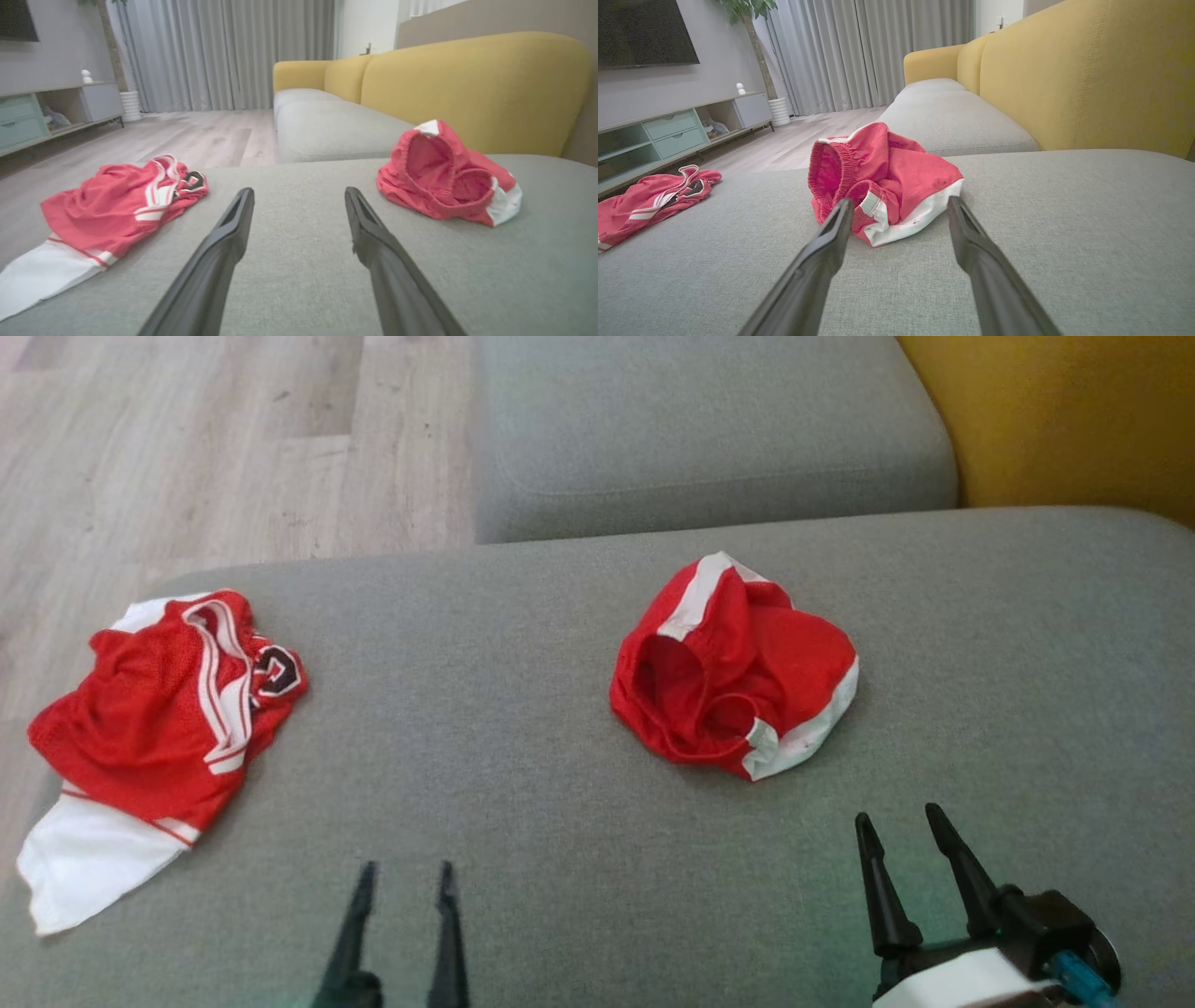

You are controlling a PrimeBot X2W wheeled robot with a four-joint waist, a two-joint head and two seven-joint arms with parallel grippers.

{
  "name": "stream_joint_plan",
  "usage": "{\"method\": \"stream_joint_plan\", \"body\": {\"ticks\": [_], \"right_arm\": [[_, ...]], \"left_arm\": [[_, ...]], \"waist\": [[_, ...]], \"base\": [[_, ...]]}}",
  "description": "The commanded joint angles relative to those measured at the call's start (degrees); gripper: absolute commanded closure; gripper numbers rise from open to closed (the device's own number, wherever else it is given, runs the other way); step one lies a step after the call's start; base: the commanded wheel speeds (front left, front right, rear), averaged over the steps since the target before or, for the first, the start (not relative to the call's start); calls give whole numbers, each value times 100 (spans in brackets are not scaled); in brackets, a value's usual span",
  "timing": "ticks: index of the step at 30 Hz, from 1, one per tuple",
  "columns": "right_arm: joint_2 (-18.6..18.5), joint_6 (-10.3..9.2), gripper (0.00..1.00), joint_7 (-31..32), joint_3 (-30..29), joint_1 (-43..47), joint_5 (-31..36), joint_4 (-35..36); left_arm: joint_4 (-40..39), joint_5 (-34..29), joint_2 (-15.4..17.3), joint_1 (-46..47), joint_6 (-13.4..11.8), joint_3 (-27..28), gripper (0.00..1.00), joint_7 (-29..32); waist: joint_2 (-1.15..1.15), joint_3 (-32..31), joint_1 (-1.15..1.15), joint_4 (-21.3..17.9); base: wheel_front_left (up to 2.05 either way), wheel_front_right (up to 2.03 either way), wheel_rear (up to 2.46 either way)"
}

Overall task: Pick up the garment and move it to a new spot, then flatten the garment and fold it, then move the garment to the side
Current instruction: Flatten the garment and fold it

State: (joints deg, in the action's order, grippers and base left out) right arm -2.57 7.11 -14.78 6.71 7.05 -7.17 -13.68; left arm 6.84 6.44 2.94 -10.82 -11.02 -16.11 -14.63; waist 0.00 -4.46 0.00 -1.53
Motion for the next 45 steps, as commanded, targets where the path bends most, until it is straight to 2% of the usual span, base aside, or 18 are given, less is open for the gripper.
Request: {"method": "stream_joint_plan", "body": {"ticks": [1, 8, 13, 18, 25, 33, 36, 37, 42, 45], "right_arm": [[-31, 37, 0, -22, 106, -239, -36, 203], [-31, 37, 0, -22, 200, -423, -31, 223], [-31, 37, 0, -22, 231, -611, -35, 297], [-31, 37, 0, -22, 335, -843, -99, 298], [-31, 37, 0, -22, 418, -1002, -238, 298], [-31, 37, 0, -22, 480, -995, -290, 283], [-31, 37, 0, -22, 502, -999, -293, 270], [-31, 37, 0, -22, 505, -997, -293, 266], [-31, 37, 0, -22, 462, -907, -241, 227], [-31, 37, 0, -22, 394, -758, -174, 188]], "left_arm": [[-84, -62, -6, 384, 68, 21, 0, -37], [659, 263, -6, 1222, 279, -517, 0, -37], [1420, 466, -6, 2238, 563, -1132, 0, -37], [2228, 813, -6, 3211, 711, -1615, 0, -37], [3107, 1359, -6, 4075, 809, -2117, 0, -37], [3602, 1683, -6, 4468, 688, -2300, 0, -37], [3712, 1754, -6, 4547, 663, -2328, 83, -37], [3733, 1744, -6, 4573, 682, -2353, 100, -37], [3285, 1700, -6, 4710, 837, -2508, 100, -37], [2877, 1758, -6, 5138, 823, -2632, 100, -37]], "waist": [[0, 80, 0, -74], [0, 550, 0, -656], [0, 1068, 0, -1137], [0, 1449, 0, -1639], [0, 1680, 0, -2213], [0, 1712, 0, -2525], [0, 1694, 0, -2608], [0, 1678, 0, -2634], [0, 1434, 0, -2682], [0, 1032, 0, -2596]], "base": [[0, 0, 0], [0, 0, 0], [0, 0, 0], [0, 0, 0], [0, 0, 0], [0, 0, 0], [0, 0, 0], [0, 0, 0], [0, 0, 0], [0, 0, 0]]}}
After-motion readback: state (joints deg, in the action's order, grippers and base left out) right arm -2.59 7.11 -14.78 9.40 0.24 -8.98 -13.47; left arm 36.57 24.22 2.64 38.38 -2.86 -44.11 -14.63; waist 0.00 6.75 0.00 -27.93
